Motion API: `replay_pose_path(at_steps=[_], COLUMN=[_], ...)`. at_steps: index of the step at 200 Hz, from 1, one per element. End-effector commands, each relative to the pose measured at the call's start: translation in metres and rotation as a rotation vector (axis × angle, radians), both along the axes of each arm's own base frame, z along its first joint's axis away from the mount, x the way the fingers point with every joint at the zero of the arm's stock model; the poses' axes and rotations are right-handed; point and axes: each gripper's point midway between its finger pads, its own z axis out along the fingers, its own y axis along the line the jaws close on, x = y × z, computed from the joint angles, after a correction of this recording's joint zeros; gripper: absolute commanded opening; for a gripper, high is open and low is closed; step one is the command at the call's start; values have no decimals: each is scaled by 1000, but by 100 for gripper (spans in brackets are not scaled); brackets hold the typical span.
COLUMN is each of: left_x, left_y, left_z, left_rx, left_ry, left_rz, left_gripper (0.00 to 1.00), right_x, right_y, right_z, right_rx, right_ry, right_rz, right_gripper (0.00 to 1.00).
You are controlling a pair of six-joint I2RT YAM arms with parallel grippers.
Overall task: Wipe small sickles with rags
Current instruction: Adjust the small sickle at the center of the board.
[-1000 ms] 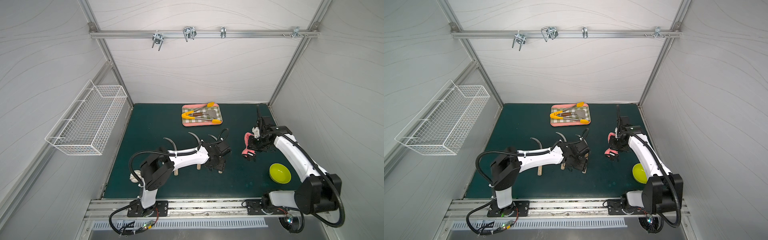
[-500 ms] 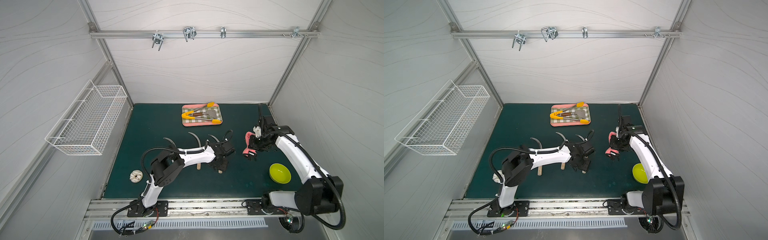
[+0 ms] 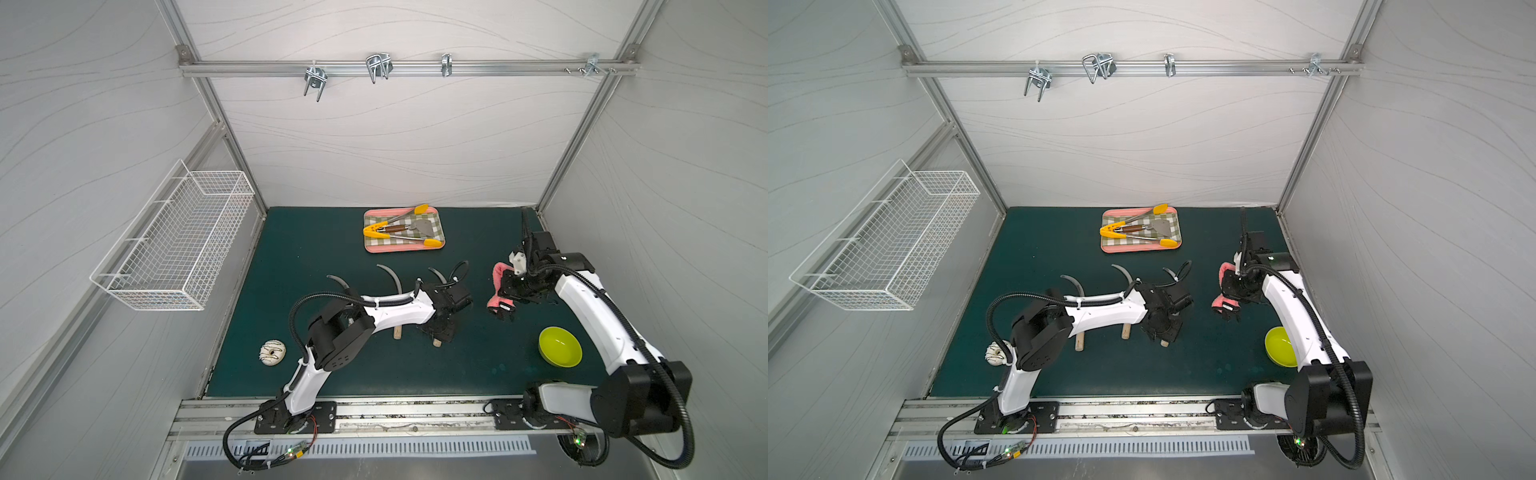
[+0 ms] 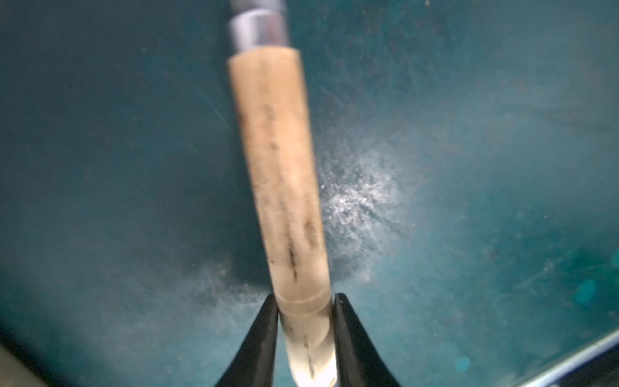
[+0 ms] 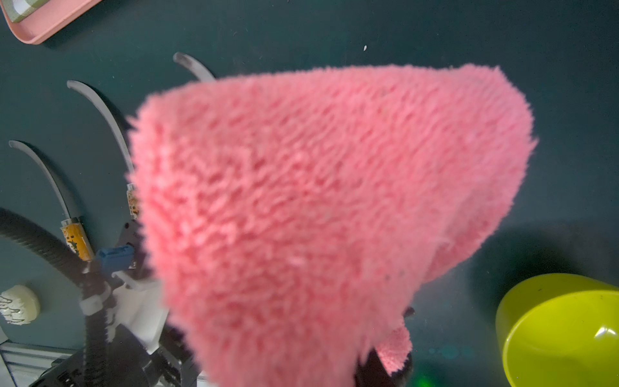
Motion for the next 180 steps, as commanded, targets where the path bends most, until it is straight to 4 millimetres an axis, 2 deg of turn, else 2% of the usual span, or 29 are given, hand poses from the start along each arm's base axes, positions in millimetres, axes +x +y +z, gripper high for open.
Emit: replay_pose_path(at_steps=[1, 39, 82, 130, 180], left_x=[2, 2, 7, 15, 17], left_y=[-1, 2, 1, -8, -22], left_z=[-7, -14, -12, -10, -18], left_rx=[37, 59, 57, 39, 13], left_ry=[-8, -8, -46, -108, -102], left_rz=[-24, -39, -96, -219, -269], left_gripper=[29, 27, 23, 24, 27], right_x=[-2, -2, -4, -5, -4], right_y=[-1, 0, 0, -3, -5], right_z=[14, 15, 16, 19, 17], right_rx=[7, 13, 13, 6, 4], right_ry=[-23, -24, -23, -29, -26], right_rz=[10, 12, 10, 4, -4], right_gripper=[22, 23, 23, 23, 24])
